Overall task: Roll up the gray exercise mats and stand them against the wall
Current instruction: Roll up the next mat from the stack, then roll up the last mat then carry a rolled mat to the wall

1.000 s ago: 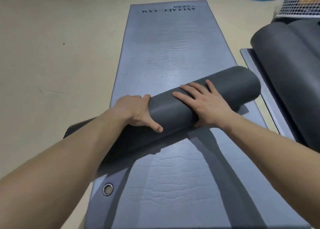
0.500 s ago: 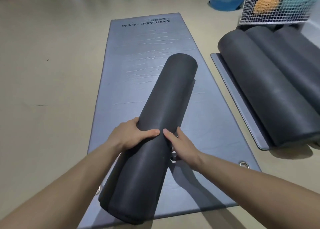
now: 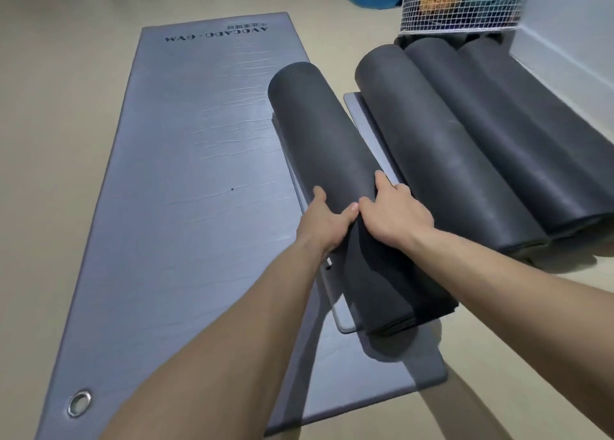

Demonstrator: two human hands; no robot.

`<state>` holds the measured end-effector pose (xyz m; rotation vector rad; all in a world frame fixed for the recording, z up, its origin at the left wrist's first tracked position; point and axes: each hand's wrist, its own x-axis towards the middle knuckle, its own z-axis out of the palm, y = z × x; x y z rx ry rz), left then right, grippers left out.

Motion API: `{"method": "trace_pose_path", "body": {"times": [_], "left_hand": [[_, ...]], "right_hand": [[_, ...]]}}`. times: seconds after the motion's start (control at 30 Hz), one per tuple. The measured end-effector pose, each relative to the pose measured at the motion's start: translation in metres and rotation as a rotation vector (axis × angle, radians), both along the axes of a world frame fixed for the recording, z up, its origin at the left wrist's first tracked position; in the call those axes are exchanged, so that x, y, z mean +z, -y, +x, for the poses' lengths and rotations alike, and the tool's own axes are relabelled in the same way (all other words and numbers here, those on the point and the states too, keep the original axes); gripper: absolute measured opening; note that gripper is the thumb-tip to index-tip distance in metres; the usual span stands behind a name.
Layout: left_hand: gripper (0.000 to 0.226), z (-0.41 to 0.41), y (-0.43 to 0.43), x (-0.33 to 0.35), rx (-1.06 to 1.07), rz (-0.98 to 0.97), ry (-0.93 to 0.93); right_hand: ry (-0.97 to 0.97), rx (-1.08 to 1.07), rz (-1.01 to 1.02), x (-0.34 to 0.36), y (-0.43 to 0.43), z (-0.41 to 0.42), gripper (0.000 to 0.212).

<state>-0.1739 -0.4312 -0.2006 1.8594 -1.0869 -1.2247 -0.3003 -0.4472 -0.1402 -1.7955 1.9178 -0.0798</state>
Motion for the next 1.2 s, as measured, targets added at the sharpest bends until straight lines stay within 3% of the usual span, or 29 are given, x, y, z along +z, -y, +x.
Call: {"method": "trace_pose_path", "body": {"times": [0.13, 0.3, 0.4, 0.43, 0.5, 0.57, 0.63, 0.73, 0.8, 0.9, 1.0, 1.1, 1.2], "left_hand": [[0.094, -0.038, 0.034, -0.005, -0.045, -0.013, -0.012], [0.088, -0.034, 0.050, -0.016, -0.090, -0.027, -0.185], [0.079, -0.021, 0.021, -0.021, -0.144, -0.035, -0.252], [0.072, -0.013, 0.006, -0.023, -0.186, -0.040, -0.163], [0.060, 0.017, -0.029, -0.029, -0.322, -0.053, 0.216], [0.058, 0.059, -0.081, -0.034, -0.410, -0.055, 0.578], [0.061, 0.097, -0.148, -0.037, -0.541, -0.071, 0.740], [0.102, 0.141, -0.234, -0.041, -0.889, 0.046, 0.871], [0.106, 0.161, -0.263, -0.052, -0.982, 0.058, 0.937], [0.092, 0.174, -0.279, -0.060, -0.972, -0.015, 0.973], [0.109, 0.173, -0.283, -0.059, -0.985, 0.019, 0.960], [0.111, 0.172, -0.278, -0.054, -1.006, 0.015, 0.974], [0.093, 0.171, -0.277, -0.048, -0.998, -0.021, 0.990]], "right_hand": [[-0.150, 0.012, -0.114, -0.003, 0.007, -0.027, 0.067], [-0.305, 0.042, -0.217, -0.022, 0.003, -0.035, 0.066], [-0.400, 0.184, -0.464, -0.022, -0.006, -0.025, 0.056], [-0.399, 0.276, -0.564, -0.023, -0.012, -0.016, 0.050], [-0.326, 0.465, -0.659, -0.032, -0.032, 0.008, 0.043], [-0.219, 0.623, -0.462, -0.042, -0.065, 0.034, 0.048], [-0.193, 0.743, -0.128, -0.063, -0.104, 0.048, 0.060], [-0.281, 0.917, 0.039, -0.097, -0.161, 0.050, 0.097], [-0.318, 0.980, 0.044, -0.114, -0.189, 0.049, 0.105], [-0.319, 0.960, 0.047, -0.119, -0.210, 0.061, 0.095], [-0.345, 0.950, -0.059, -0.108, -0.197, 0.077, 0.073], [-0.549, 0.862, -0.187, -0.098, -0.151, 0.076, 0.061], [-0.831, 0.698, -0.113, -0.089, -0.105, 0.056, 0.061]]}}
